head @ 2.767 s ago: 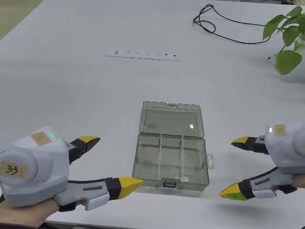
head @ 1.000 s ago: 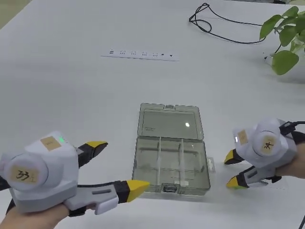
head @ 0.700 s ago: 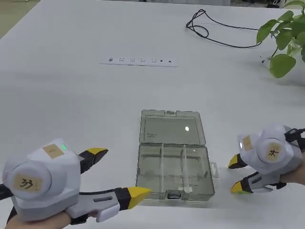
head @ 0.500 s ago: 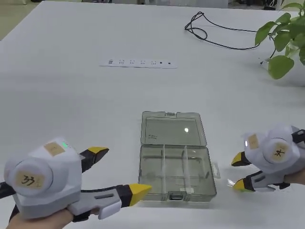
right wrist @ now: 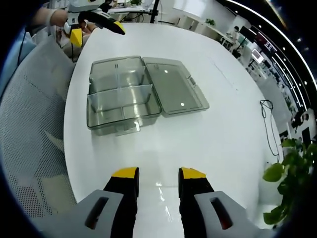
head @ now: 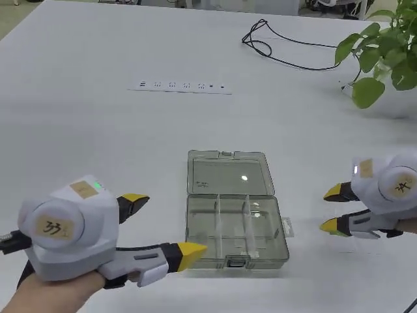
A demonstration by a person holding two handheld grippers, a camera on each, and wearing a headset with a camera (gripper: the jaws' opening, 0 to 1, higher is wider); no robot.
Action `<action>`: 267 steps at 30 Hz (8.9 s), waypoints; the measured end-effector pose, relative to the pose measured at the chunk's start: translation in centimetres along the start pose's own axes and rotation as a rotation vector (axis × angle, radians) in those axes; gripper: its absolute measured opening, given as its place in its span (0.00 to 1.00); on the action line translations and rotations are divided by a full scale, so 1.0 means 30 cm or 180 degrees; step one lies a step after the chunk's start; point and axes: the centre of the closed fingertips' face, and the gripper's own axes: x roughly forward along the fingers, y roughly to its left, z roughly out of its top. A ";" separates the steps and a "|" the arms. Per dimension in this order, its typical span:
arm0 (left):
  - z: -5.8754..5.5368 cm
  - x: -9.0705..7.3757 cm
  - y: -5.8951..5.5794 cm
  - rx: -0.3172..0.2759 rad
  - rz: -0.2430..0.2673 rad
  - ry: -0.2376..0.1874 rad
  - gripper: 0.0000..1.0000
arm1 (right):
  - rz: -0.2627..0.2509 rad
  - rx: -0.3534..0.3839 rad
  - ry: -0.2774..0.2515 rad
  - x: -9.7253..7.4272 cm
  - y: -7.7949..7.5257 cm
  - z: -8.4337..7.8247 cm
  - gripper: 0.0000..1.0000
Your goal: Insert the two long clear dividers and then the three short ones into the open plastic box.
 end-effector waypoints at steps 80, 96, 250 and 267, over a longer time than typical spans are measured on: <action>0.201 0.122 -0.212 -0.2137 -0.1537 0.0119 0.00 | -0.0189 -0.1316 -0.0520 -0.109 0.224 0.589 0.32; 0.172 0.084 -0.258 -0.1494 -0.1819 0.0157 0.00 | 0.0495 -0.0558 -0.0790 -0.176 0.203 0.590 0.36; -0.064 0.009 0.006 0.0372 -0.0556 0.0010 0.87 | 0.1310 -0.0554 0.0226 0.208 0.295 0.593 0.02; -0.065 0.007 0.008 0.0369 -0.0565 0.0020 0.86 | 0.1278 -0.0586 0.0317 0.265 0.312 0.573 0.02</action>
